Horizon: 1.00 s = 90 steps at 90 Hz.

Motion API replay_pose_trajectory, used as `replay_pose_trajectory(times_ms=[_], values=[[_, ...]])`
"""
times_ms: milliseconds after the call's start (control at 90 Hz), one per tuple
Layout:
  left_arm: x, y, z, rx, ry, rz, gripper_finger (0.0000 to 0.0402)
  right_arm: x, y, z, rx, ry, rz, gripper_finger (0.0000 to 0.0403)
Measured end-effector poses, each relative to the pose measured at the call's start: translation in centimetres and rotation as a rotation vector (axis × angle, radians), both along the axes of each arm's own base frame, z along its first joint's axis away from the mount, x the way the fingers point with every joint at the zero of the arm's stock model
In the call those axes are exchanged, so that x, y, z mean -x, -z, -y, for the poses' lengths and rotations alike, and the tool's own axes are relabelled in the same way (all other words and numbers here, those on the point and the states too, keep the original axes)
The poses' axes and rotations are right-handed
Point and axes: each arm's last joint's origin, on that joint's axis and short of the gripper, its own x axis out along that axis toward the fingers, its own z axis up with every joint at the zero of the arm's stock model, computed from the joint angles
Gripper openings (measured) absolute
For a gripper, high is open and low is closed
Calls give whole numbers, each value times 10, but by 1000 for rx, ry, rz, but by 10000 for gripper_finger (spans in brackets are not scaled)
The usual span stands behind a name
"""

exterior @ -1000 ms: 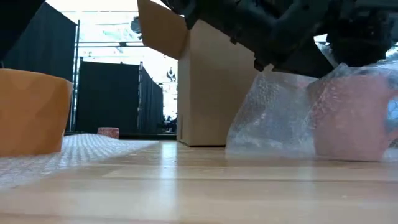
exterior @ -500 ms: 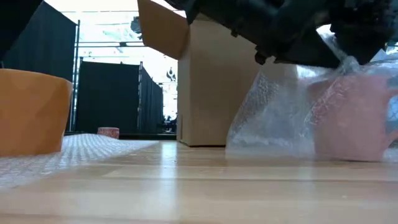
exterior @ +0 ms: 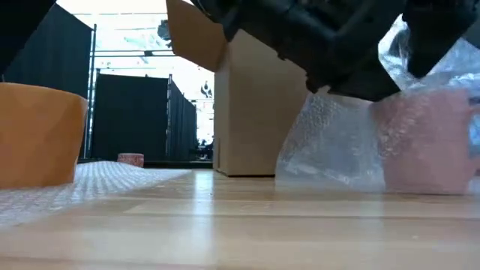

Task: Wrap mug
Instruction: Wrap the pink cup with the bubble wrap

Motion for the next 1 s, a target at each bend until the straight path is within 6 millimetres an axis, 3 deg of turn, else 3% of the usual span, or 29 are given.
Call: replay_pose_trajectory(times_ms=[300,644,1000], values=[[0,-1,0,1,-1,9,0,8,-20,1,-41,-27,94,0],[0,0,0,-1,-3,7,0,-2,-31,-4,-115,-103,248,0],[0,0,0,3,-6,10,0,-15,6,-8,65,-66,38,0]])
